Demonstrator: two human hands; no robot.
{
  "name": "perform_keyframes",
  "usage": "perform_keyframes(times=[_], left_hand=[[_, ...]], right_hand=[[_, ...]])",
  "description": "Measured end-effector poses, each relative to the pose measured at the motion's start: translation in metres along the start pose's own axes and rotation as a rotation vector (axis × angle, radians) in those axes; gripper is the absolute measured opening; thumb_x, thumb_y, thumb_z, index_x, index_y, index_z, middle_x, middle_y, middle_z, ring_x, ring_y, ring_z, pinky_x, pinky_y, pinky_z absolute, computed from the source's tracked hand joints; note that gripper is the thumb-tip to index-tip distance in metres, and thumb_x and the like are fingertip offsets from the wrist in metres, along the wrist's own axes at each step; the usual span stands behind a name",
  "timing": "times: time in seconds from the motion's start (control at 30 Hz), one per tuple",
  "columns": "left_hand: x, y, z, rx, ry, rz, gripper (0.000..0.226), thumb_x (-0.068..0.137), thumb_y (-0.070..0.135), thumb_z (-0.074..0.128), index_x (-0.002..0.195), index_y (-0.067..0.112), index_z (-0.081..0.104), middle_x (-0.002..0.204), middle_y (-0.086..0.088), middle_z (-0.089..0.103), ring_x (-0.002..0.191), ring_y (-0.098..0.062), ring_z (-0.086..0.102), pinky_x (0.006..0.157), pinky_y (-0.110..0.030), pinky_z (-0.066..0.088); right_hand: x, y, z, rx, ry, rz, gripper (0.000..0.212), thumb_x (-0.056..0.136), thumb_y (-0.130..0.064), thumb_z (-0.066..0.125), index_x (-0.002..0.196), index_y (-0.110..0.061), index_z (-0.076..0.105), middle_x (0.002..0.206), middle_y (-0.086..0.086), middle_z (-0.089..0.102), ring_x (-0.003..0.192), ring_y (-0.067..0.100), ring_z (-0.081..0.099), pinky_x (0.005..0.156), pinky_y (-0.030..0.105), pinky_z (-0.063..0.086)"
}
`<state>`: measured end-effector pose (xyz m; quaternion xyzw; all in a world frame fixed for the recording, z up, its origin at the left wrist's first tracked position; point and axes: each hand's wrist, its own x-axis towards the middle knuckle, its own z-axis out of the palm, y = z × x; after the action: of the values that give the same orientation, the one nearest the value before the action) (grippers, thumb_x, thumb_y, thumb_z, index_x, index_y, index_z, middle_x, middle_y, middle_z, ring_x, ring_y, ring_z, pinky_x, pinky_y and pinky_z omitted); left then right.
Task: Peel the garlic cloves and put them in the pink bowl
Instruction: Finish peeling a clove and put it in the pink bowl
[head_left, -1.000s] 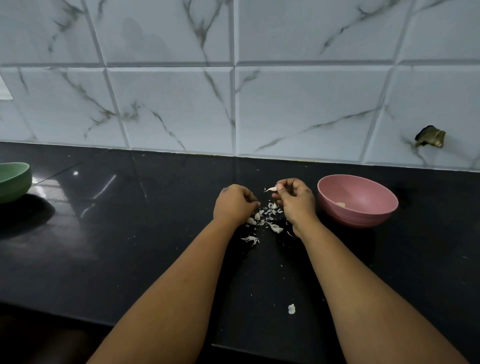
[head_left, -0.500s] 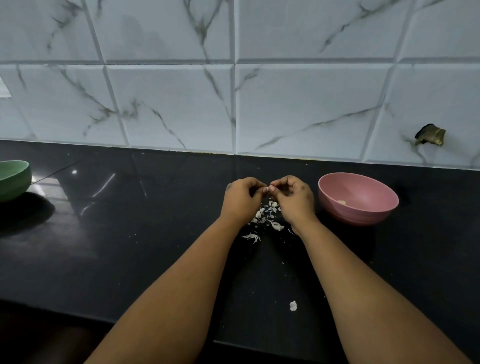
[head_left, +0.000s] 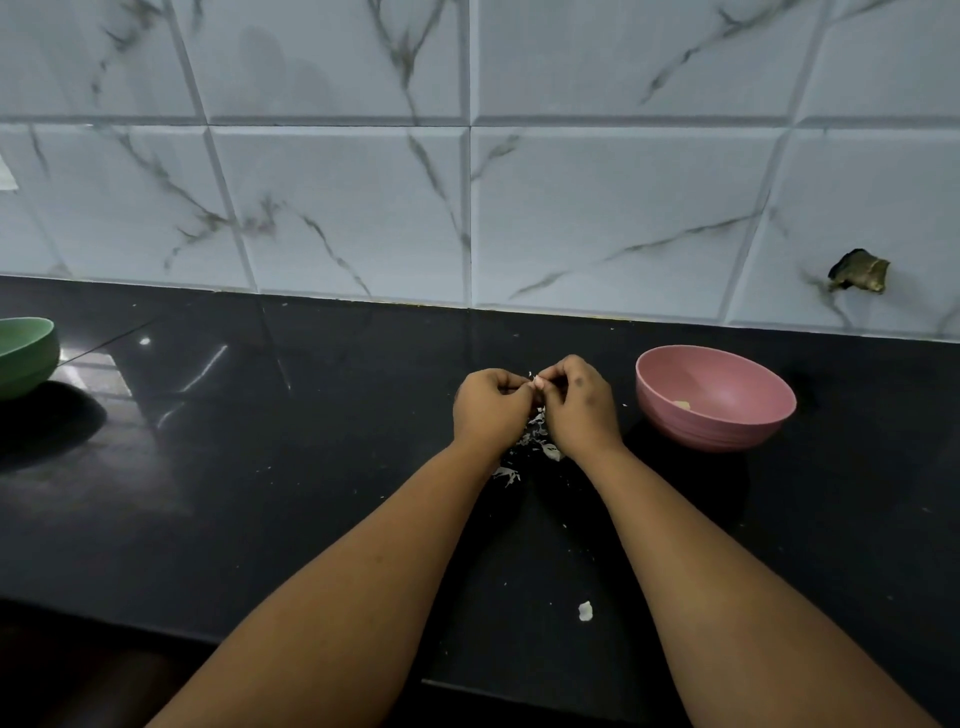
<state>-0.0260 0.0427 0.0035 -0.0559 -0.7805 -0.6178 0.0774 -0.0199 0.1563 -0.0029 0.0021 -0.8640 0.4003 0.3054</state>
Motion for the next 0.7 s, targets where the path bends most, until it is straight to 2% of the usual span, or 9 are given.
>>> perform_keyframes(times=[0.1, 0.23, 0.33, 0.43, 0.5, 0.6, 0.7], left_hand=[[0.002, 0.002, -0.002, -0.108, -0.012, -0.021, 0.009, 0.087, 0.016, 0.069, 0.08, 0.018, 0.073, 0.075, 0.0, 0.075, 0.076, -0.014, 0.074, 0.078, -0.039, 0.061], [0.0, 0.008, -0.003, -0.263, -0.029, -0.059, 0.005, 0.09, 0.011, 0.069, 0.088, 0.009, 0.073, 0.079, -0.006, 0.076, 0.076, -0.014, 0.074, 0.071, -0.027, 0.059], [0.0, 0.01, -0.004, -0.379, -0.029, -0.138, 0.006, 0.089, 0.007, 0.067, 0.092, 0.004, 0.072, 0.081, -0.008, 0.075, 0.073, -0.013, 0.073, 0.065, -0.021, 0.056], [0.003, 0.01, -0.006, -0.503, -0.048, -0.207, 0.01, 0.089, 0.002, 0.065, 0.096, 0.0, 0.071, 0.082, -0.011, 0.072, 0.071, -0.014, 0.068, 0.063, -0.02, 0.053], [0.004, 0.01, -0.006, -0.544, -0.049, -0.22, 0.01, 0.088, 0.001, 0.065, 0.096, 0.001, 0.071, 0.081, -0.01, 0.071, 0.069, -0.012, 0.066, 0.062, -0.019, 0.052], [0.006, 0.01, -0.009, -0.569, -0.065, -0.241, 0.012, 0.088, 0.001, 0.065, 0.098, 0.001, 0.07, 0.078, -0.009, 0.07, 0.066, -0.01, 0.065, 0.056, -0.016, 0.05], [0.006, 0.009, -0.011, -0.499, -0.143, -0.226, 0.011, 0.086, 0.007, 0.071, 0.096, 0.003, 0.07, 0.08, -0.011, 0.068, 0.07, -0.013, 0.063, 0.056, -0.018, 0.049]], right_hand=[[0.002, -0.001, 0.003, 0.038, 0.004, 0.015, 0.008, 0.095, -0.009, 0.055, 0.096, -0.006, 0.062, 0.094, 0.002, 0.058, 0.083, 0.014, 0.054, 0.061, 0.003, 0.035], [0.003, -0.002, 0.003, 0.038, 0.015, 0.003, 0.01, 0.096, -0.012, 0.054, 0.098, -0.006, 0.062, 0.097, 0.003, 0.057, 0.086, 0.014, 0.051, 0.066, 0.012, 0.031], [0.002, -0.004, 0.003, 0.041, -0.002, -0.021, 0.011, 0.096, -0.011, 0.055, 0.1, -0.004, 0.063, 0.1, 0.004, 0.055, 0.088, 0.013, 0.049, 0.069, 0.011, 0.029], [0.0, -0.006, 0.003, 0.048, -0.016, -0.016, 0.012, 0.096, -0.011, 0.054, 0.102, -0.004, 0.062, 0.102, 0.003, 0.051, 0.09, 0.012, 0.047, 0.067, 0.007, 0.029], [0.001, -0.006, 0.002, 0.052, -0.033, 0.002, 0.013, 0.097, -0.012, 0.054, 0.103, -0.004, 0.062, 0.103, 0.002, 0.05, 0.091, 0.012, 0.047, 0.068, 0.002, 0.031], [0.0, -0.006, 0.002, 0.041, -0.076, 0.031, 0.014, 0.097, -0.015, 0.055, 0.104, -0.007, 0.063, 0.106, 0.003, 0.051, 0.092, 0.012, 0.047, 0.065, 0.01, 0.031], [0.0, -0.005, 0.001, 0.052, -0.068, 0.035, 0.013, 0.096, -0.014, 0.056, 0.105, -0.009, 0.064, 0.109, 0.005, 0.053, 0.093, 0.011, 0.049, 0.071, 0.013, 0.032]])
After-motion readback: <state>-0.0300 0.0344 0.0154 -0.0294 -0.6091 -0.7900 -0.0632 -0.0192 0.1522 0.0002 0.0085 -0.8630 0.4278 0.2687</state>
